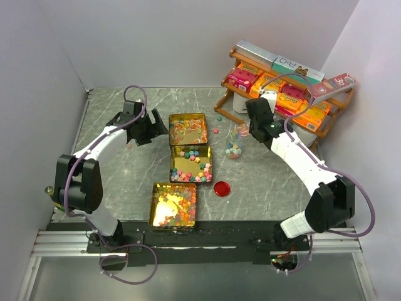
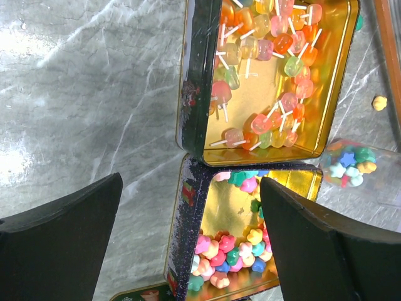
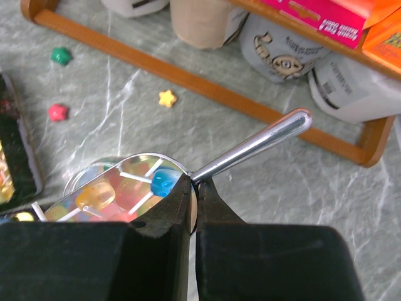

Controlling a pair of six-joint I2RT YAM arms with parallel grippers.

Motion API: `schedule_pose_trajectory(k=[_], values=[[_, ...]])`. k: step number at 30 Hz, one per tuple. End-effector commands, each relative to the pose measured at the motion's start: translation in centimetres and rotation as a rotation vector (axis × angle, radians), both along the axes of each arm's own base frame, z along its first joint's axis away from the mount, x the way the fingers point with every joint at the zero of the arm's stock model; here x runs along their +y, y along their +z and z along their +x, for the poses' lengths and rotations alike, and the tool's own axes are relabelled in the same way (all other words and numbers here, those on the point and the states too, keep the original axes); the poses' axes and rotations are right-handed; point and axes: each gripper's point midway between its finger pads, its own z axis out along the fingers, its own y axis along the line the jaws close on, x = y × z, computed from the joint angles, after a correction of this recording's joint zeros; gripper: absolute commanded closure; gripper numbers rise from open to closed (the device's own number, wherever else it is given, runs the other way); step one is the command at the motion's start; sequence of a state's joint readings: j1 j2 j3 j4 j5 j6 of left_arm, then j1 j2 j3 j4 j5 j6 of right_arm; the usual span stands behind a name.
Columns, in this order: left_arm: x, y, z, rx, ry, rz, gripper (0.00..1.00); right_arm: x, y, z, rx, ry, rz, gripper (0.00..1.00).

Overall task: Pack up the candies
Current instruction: Place the fake candies in the packing bottle.

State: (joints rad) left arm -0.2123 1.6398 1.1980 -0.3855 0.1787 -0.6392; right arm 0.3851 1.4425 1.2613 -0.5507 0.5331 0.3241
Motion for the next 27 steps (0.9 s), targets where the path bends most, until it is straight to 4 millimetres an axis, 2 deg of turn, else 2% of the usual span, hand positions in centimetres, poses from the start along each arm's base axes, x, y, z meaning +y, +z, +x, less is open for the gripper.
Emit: schedule_pose_trajectory(k=[1, 13, 27], values=[[-0.1, 1.3, 0.3, -0.047, -0.017, -0.005, 0.04, -1.4, 1.9, 1.5, -0.111, -0.046, -0.069, 1.0], [0.1, 1.1, 0.3, -0.041, -0.01, 0.002, 0.03, -2.5, 2.3, 3.4, -0.154, -0.06, -0.19, 1.0], [0.3, 0.9, 0.3, -0.039, -0.002, 0.012, 0.03, -2.5, 1.9, 3.9, -0.173, -0.05, -0.313, 1.0]])
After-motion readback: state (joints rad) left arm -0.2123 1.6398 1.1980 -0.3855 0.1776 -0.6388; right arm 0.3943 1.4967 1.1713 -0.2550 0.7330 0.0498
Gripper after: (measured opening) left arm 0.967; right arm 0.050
